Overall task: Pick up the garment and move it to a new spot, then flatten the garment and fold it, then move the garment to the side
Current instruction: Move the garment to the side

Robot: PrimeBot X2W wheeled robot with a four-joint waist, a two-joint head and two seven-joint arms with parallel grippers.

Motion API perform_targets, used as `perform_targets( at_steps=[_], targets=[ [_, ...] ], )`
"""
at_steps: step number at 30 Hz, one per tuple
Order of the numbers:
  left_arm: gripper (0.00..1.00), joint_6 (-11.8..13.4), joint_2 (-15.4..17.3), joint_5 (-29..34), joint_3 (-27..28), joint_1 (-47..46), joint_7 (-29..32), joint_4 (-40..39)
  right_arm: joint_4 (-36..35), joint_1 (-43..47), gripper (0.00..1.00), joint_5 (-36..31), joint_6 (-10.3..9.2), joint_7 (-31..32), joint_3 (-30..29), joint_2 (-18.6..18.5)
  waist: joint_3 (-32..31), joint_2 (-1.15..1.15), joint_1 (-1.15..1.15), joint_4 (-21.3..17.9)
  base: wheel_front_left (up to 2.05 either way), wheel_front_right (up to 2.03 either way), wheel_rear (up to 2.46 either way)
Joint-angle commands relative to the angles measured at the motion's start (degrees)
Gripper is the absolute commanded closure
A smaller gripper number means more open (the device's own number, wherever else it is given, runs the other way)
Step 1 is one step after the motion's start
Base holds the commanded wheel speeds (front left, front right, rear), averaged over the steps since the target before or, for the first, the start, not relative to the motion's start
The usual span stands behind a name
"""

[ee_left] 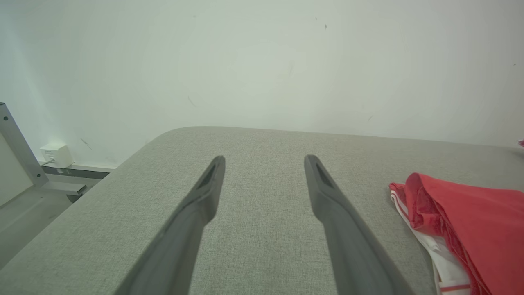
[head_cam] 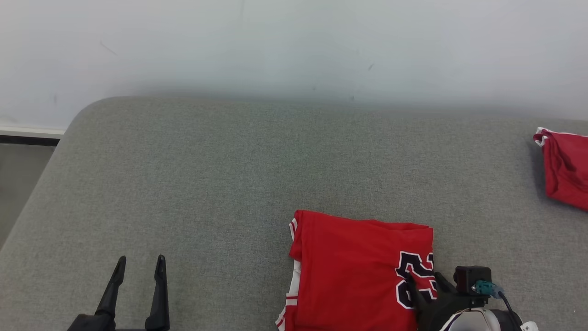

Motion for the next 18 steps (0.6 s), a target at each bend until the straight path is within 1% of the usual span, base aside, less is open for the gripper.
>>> perform_targets(
  at_steps=[1, 2, 3, 9, 13, 18],
  targets=[
    [0.0, -0.09, -0.07, -0.21, -0.07, -0.65, -0.16, 0.2, 2.37, 0.44, 0.43, 0.69, -0.17, 0.41, 0.71, 0.43, 0.12, 0.0, 0.0, 0.15, 0.0, 0.0, 0.0],
    [0.0, -0.12, -0.08, -0.26, 0.0, -0.75, -0.16, 0.25, 3.36, 0.14, 0.82, 1.17, -0.17, 0.18, 0.98, 0.53, 0.2, 0.0, 0.0, 0.19, 0.0, 0.0, 0.0],
    [0.0, -0.13, -0.1, -0.29, 0.09, -0.79, -0.16, 0.35, 4.22, -0.16, 1.0, 1.6, -0.17, -0.12, 1.32, 0.64, 0.26, 0.0, 0.0, 0.21, 0.0, 0.0, 0.0],
    [0.0, -0.24, -0.34, -0.1, 0.48, -0.7, -0.16, 0.44, 5.87, -4.73, 1.0, 3.46, -0.17, -3.12, 3.1, 0.12, 0.74, 0.0, 0.0, -0.15, 0.0, 0.0, 0.0],
    [0.0, -0.31, -0.59, 0.15, 0.39, -1.26, -0.16, 0.2, 5.71, -8.88, 1.0, 4.38, -0.17, -4.43, 4.76, -1.41, 1.68, 0.0, 0.0, -0.67, 0.0, 0.0, 0.0],
    [0.0, -0.58, -0.73, 0.22, 0.14, -2.79, -0.16, -0.27, 5.07, -14.78, 1.0, 5.08, -0.17, -4.54, 7.7, -3.98, 4.58, 0.0, 0.0, -1.29, 0.0, 0.0, 0.0]
  ],
)
